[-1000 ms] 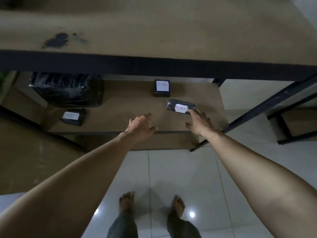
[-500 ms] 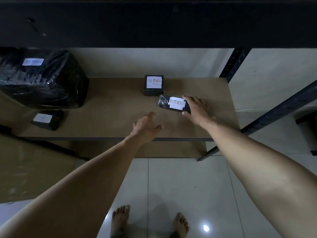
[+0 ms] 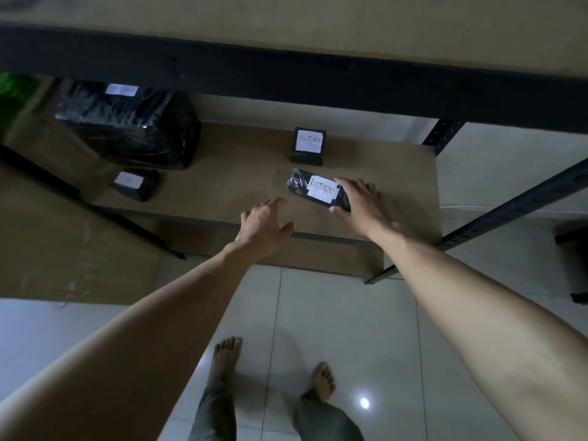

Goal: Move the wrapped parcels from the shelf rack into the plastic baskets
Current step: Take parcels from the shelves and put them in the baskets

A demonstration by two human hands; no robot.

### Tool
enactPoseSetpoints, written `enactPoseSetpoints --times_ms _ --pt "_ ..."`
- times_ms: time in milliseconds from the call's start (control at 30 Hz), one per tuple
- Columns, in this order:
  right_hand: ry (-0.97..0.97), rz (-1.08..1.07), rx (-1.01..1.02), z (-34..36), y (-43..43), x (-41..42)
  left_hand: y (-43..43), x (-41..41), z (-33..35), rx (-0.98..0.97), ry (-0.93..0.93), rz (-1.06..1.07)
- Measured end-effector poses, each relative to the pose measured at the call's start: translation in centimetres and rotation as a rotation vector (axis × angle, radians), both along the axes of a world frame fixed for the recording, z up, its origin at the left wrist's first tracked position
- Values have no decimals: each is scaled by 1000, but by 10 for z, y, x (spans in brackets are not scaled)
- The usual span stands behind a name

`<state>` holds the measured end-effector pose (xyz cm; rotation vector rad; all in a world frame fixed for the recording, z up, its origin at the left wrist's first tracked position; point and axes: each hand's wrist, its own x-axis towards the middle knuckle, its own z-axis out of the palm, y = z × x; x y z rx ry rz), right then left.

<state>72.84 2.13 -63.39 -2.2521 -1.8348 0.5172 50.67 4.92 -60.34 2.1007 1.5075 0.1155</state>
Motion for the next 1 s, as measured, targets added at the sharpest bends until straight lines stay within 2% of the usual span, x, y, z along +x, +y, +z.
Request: enactPoseSetpoints --times_ms 233,400,600,800,1000 --pt "75 92 -2 78 -33 -71 -47 -80 72 -3 -3 125" --pt "221 253 37 132 -40 -153 -66 -157 130 82 -46 212" --pt "275 404 136 194 -14 -292 -67 -291 187 210 -62 348" --pt "220 436 213 237 16 -434 -74 -441 225 322 -4 419" --pt "220 450 293 264 29 -557 -86 -567 244 336 39 467"
